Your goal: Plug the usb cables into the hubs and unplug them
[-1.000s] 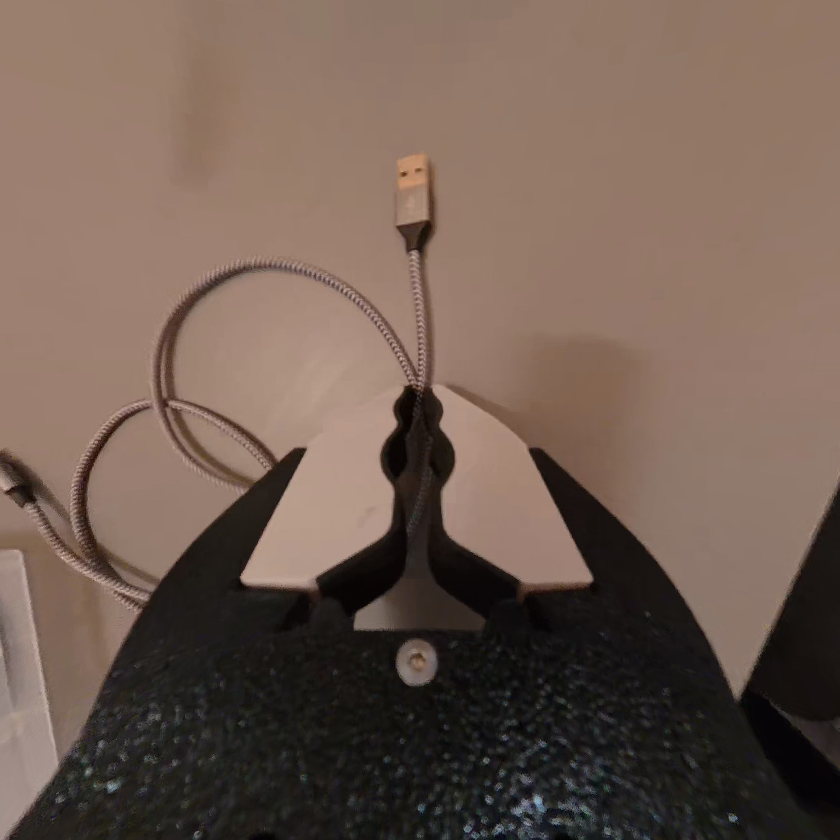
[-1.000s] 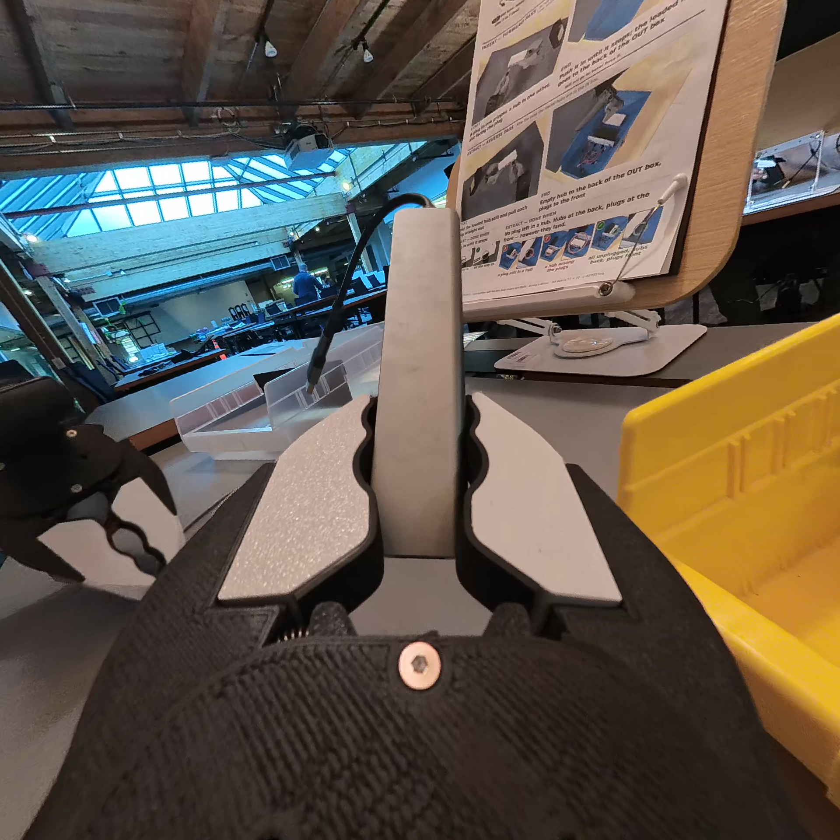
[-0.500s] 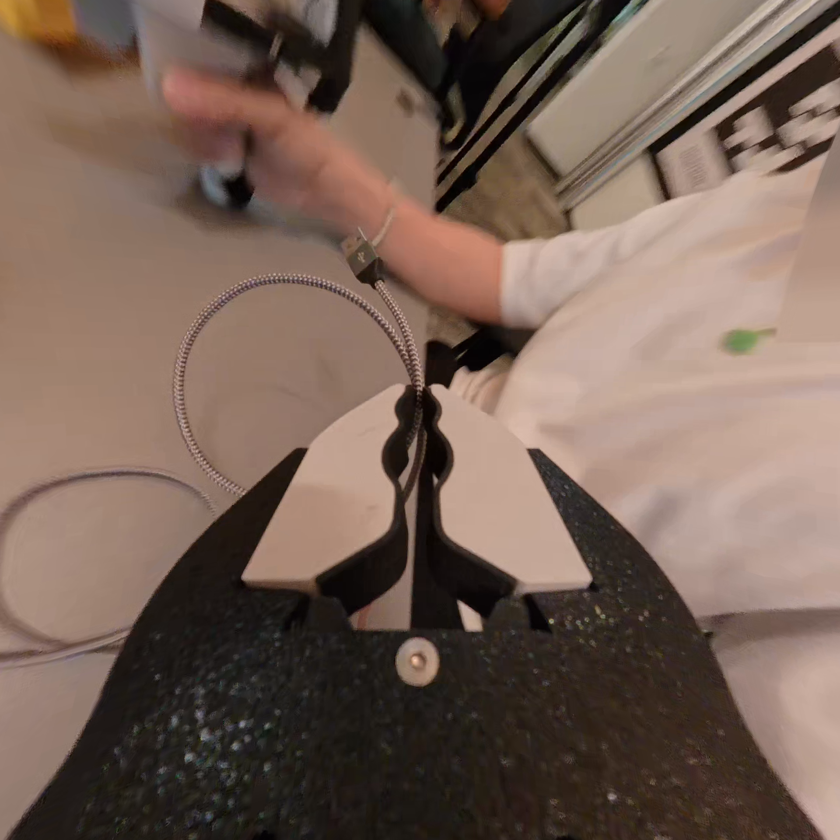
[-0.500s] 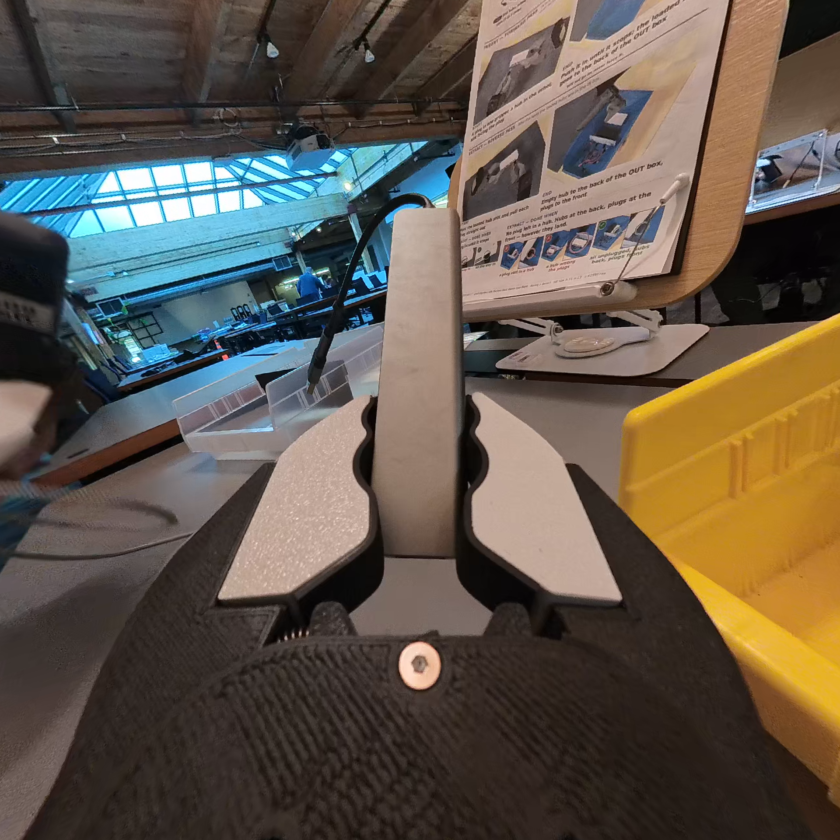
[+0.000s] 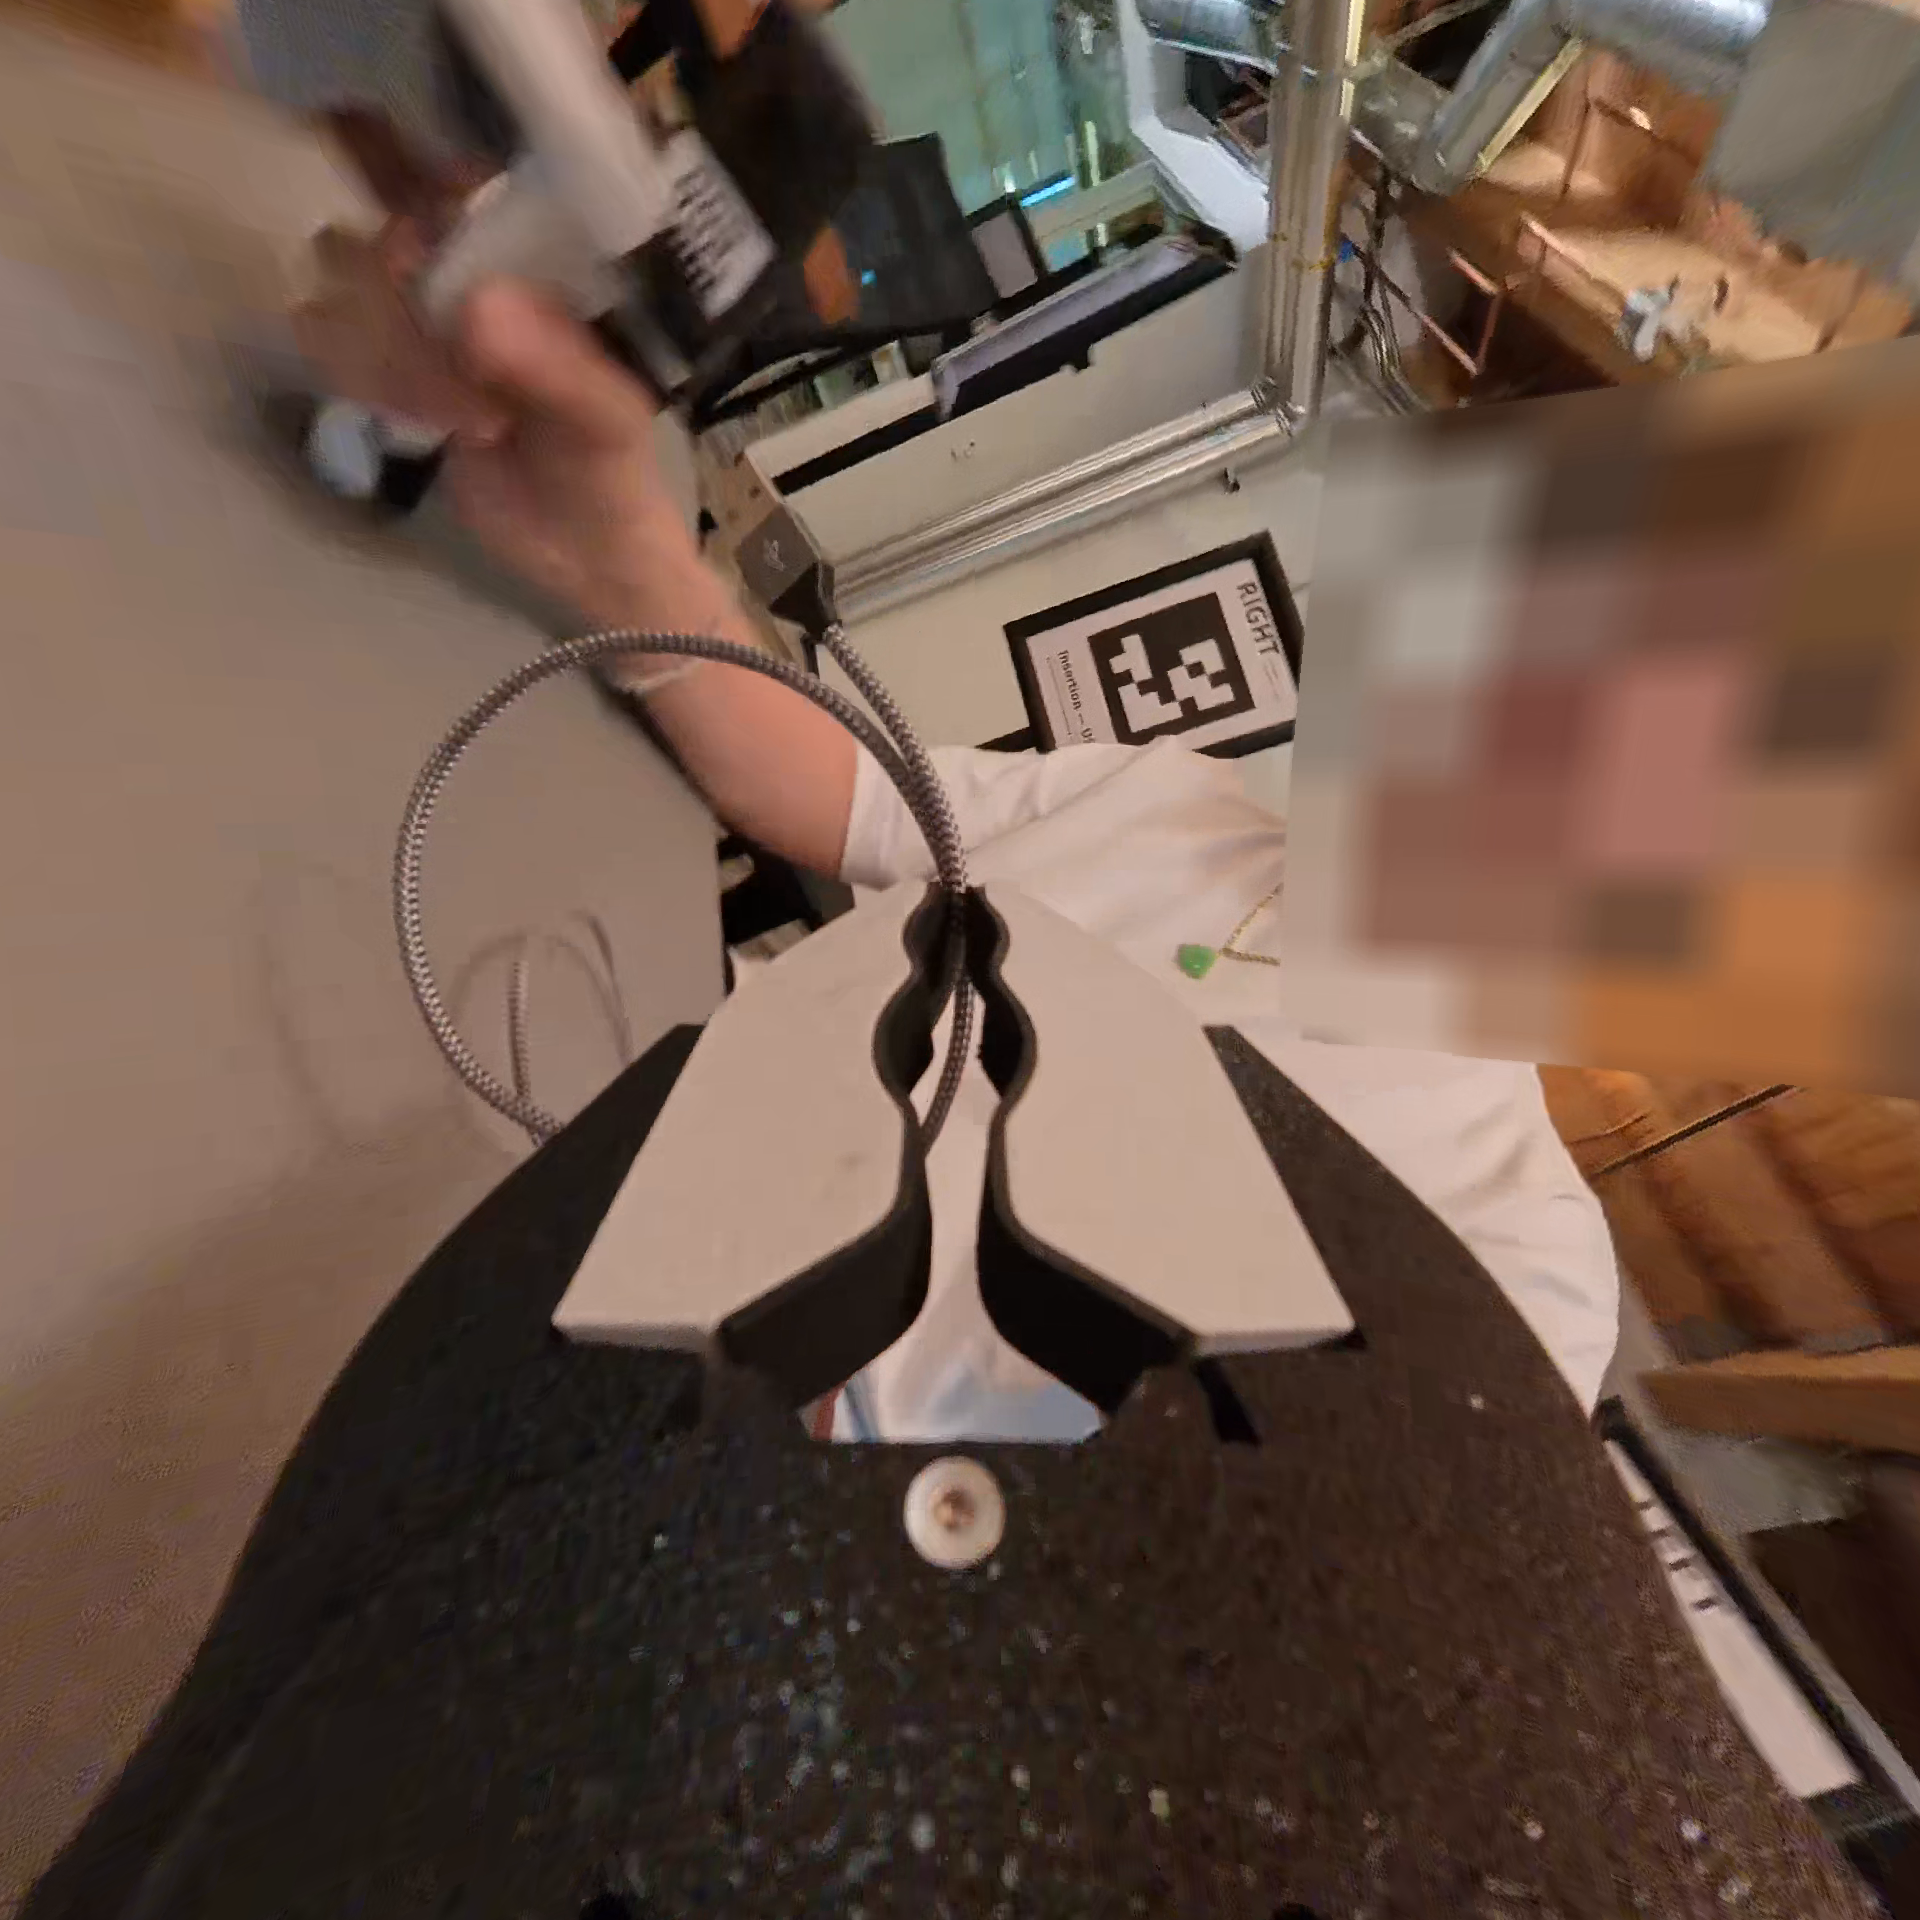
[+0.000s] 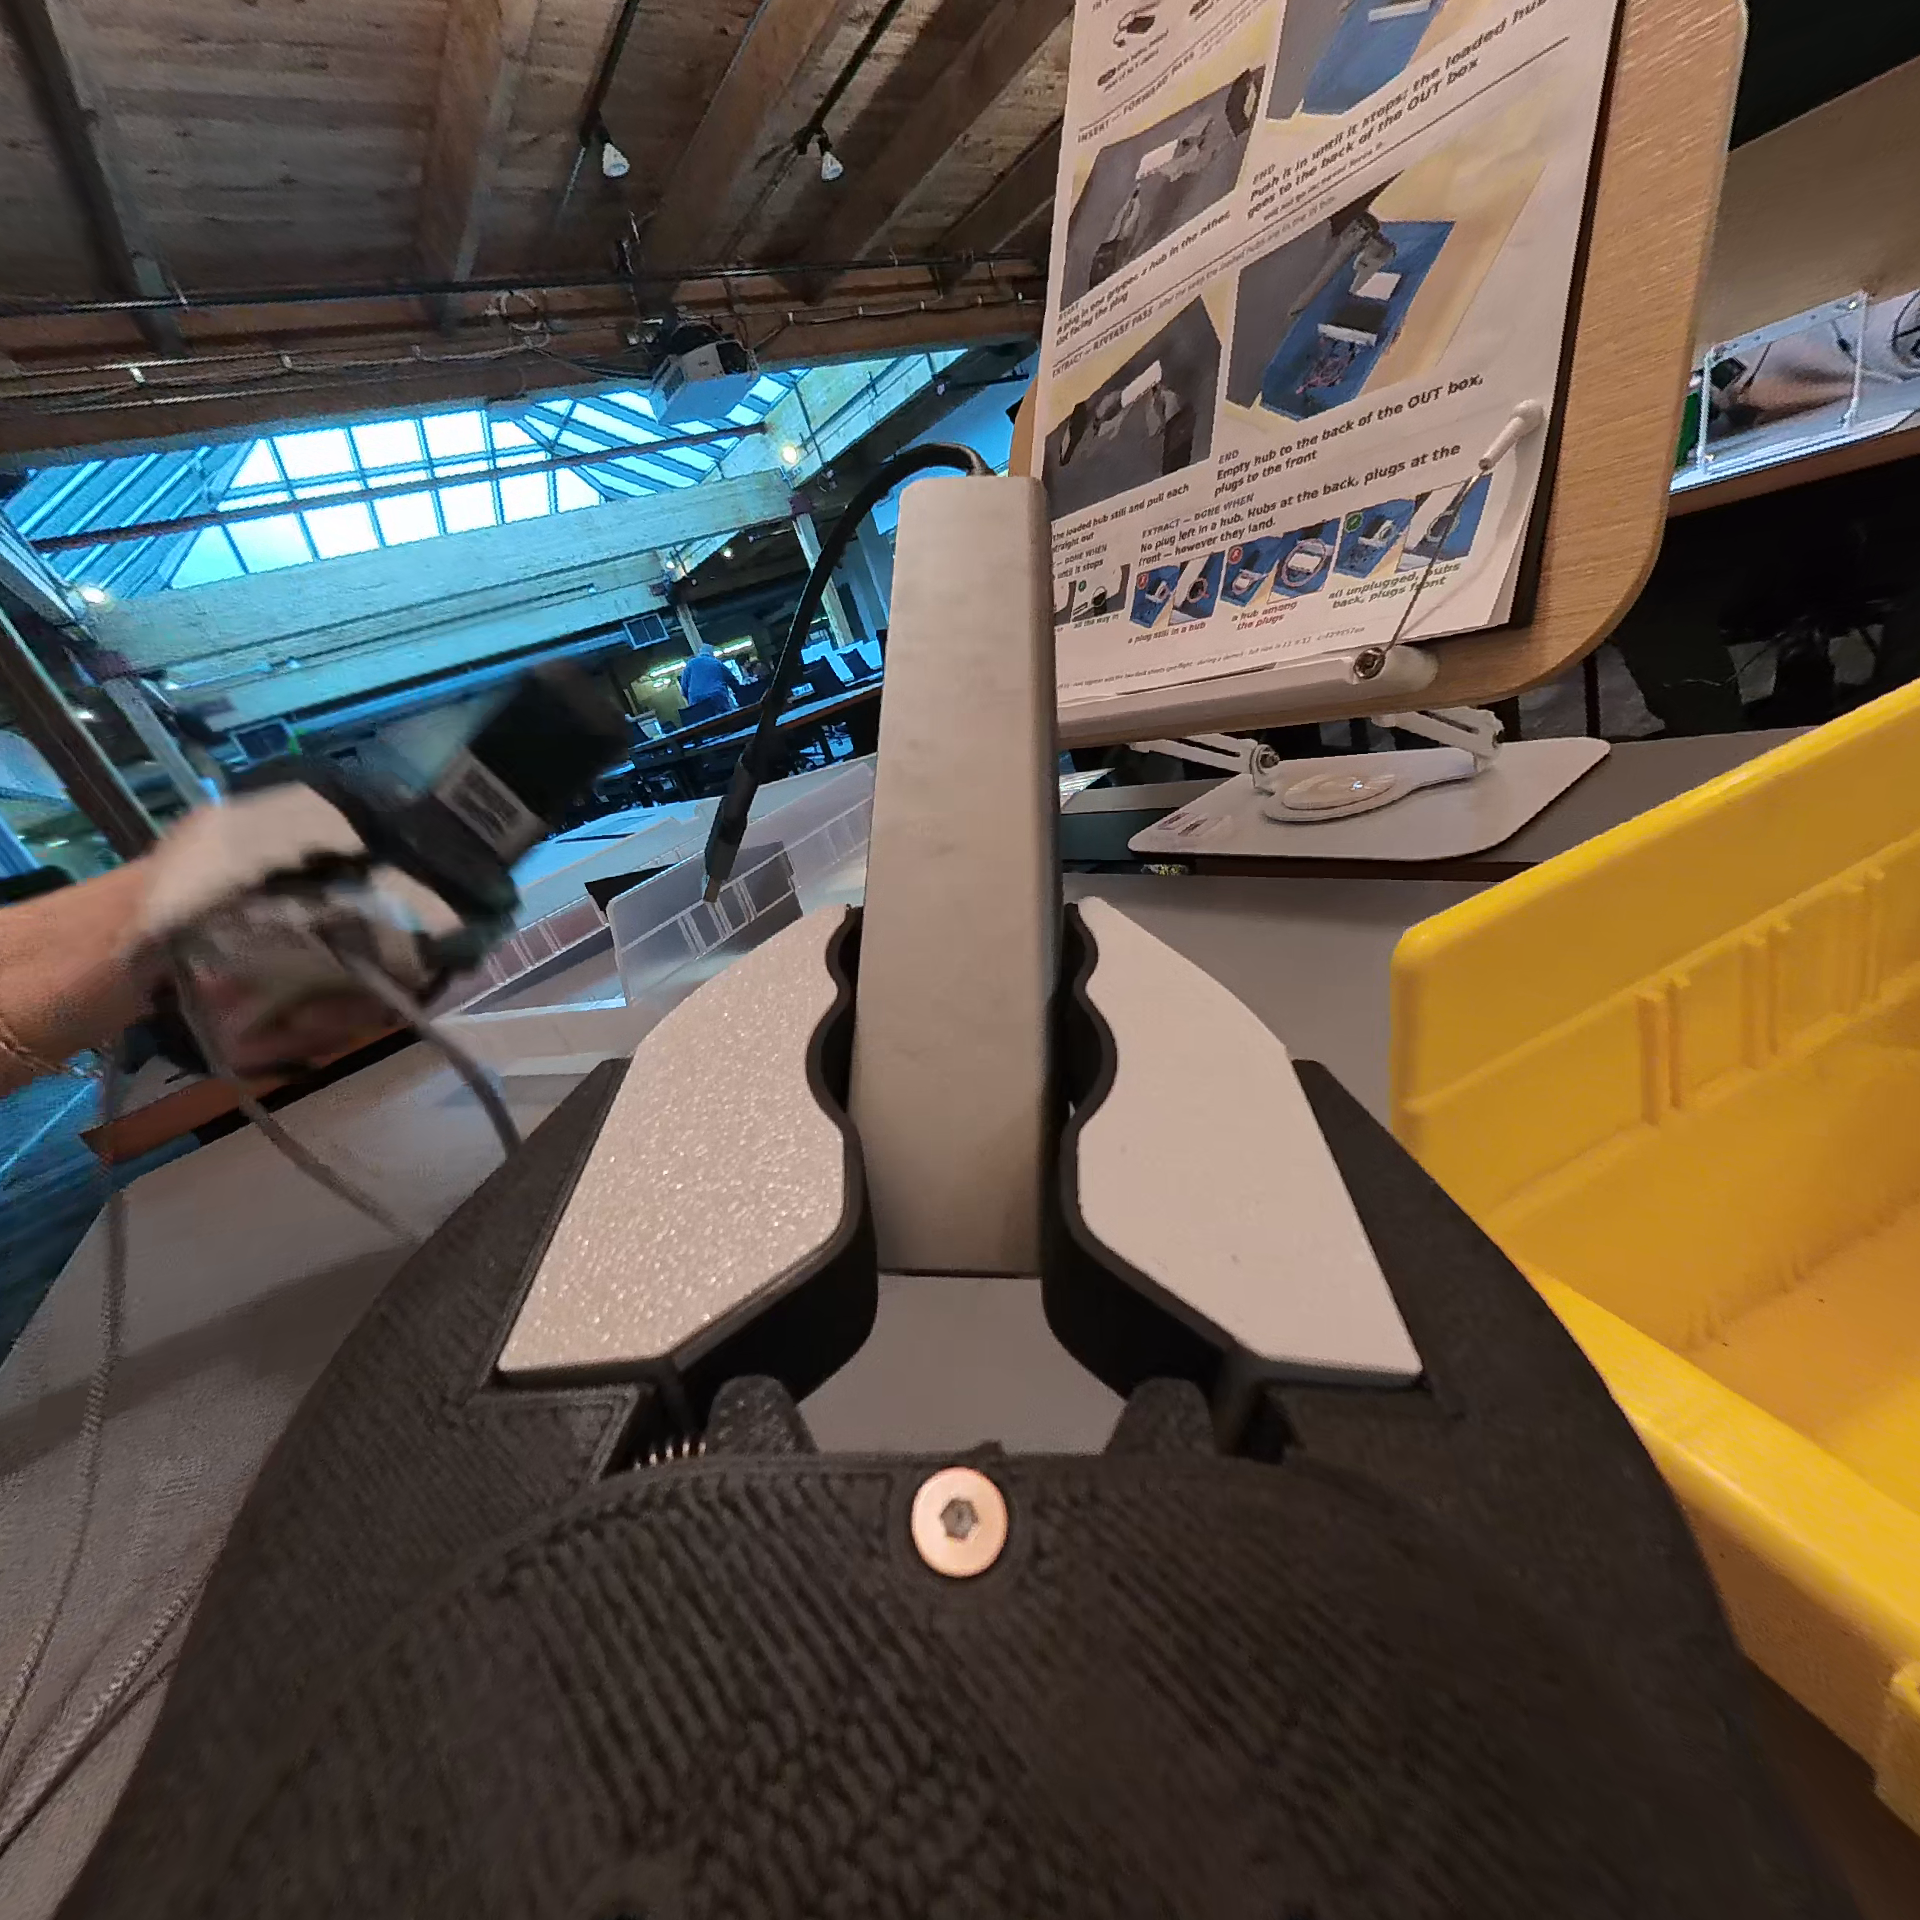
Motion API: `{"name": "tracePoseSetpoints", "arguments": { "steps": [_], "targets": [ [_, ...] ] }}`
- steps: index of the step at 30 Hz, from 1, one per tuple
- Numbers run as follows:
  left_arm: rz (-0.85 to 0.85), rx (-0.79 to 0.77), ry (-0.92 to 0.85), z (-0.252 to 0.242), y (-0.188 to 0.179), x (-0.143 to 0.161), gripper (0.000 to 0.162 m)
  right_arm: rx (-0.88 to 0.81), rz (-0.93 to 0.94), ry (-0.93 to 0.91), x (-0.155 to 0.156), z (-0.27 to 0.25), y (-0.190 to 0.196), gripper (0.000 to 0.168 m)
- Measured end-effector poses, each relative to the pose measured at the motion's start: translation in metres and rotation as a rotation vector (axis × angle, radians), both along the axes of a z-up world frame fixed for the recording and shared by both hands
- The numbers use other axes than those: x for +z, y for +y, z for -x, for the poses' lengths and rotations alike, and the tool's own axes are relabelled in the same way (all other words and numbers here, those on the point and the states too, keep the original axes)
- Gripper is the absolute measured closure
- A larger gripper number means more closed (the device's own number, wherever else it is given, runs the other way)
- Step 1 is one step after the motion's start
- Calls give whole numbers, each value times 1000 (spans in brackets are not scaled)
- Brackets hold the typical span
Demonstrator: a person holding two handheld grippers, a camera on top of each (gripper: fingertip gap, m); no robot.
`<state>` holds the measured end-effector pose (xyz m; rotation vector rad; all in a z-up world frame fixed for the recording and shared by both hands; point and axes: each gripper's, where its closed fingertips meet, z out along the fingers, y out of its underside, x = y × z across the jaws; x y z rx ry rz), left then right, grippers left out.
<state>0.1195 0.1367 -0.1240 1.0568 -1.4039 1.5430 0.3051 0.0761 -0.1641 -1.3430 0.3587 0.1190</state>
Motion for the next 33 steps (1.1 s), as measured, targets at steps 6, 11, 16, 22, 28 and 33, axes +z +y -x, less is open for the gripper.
{"name": "tracePoseSetpoints", "arguments": {
  "steps": [6,11,16,22,28,33],
  "targets": [
    [-163,9,186,-8,6,-86,160,0,-1,1,0,0,0,133],
    [-499,151,153,-21,35,-117,158,4,7,-4,-1,1,1,133],
    [-941,222,-56,-23,70,-125,140,9,15,-9,-1,2,2,133],
    [-1207,145,-592,-35,40,-103,135,10,15,-5,-1,2,2,133],
    [-1337,36,-615,-55,23,-145,139,6,11,-7,-1,1,2,133],
    [-1325,51,-590,-70,23,-156,137,7,8,-6,0,1,1,132]
  ]
}}
